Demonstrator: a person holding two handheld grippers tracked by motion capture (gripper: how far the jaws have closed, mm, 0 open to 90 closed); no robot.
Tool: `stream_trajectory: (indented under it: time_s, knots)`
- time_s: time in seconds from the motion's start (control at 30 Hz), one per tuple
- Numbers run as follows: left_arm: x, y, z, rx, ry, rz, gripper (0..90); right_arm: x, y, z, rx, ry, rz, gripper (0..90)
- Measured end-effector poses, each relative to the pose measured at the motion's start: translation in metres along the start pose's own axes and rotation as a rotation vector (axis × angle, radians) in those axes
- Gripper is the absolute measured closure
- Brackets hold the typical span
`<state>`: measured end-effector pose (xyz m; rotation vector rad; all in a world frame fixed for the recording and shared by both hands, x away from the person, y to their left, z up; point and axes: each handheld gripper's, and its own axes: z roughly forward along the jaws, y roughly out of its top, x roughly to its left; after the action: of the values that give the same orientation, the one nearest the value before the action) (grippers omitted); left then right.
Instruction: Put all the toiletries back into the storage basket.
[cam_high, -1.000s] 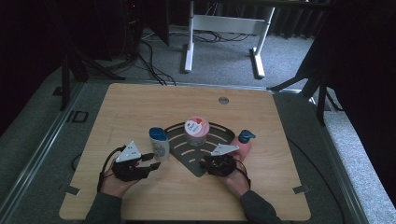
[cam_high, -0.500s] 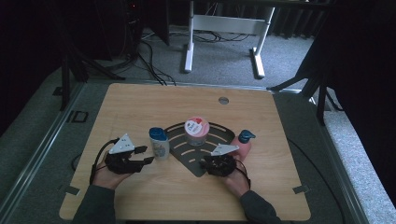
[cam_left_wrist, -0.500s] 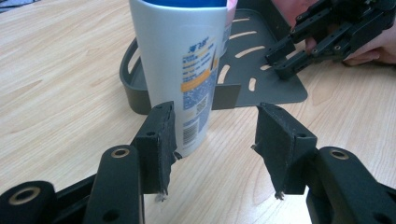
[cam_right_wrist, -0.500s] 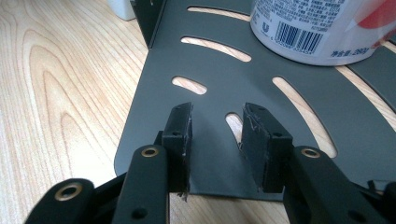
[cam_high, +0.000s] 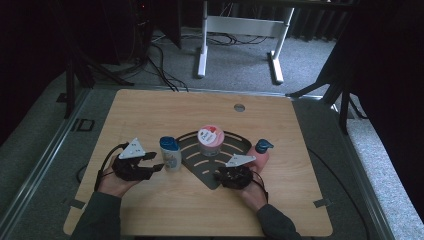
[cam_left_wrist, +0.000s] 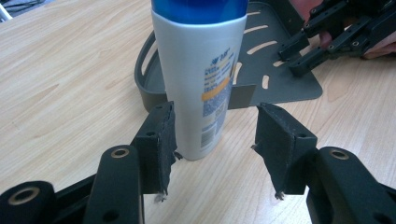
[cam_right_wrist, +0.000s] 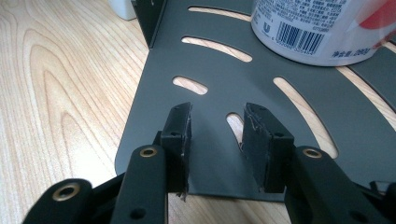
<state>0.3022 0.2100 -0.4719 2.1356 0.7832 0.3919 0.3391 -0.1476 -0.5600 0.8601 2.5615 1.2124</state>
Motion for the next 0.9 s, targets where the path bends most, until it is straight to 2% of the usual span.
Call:
stream_trajectory:
  time_s: [0.6,0.9]
  knots:
    - [0.015,0.020,-0.001,0.074,-0.023,0.049,47.4,0.000,0.000,0.000,0.001,0.000,0.001,62.3]
    - [0.017,0.028,0.001,0.100,-0.029,0.077,46.9,0.000,0.000,0.000,0.001,0.000,0.001,62.3]
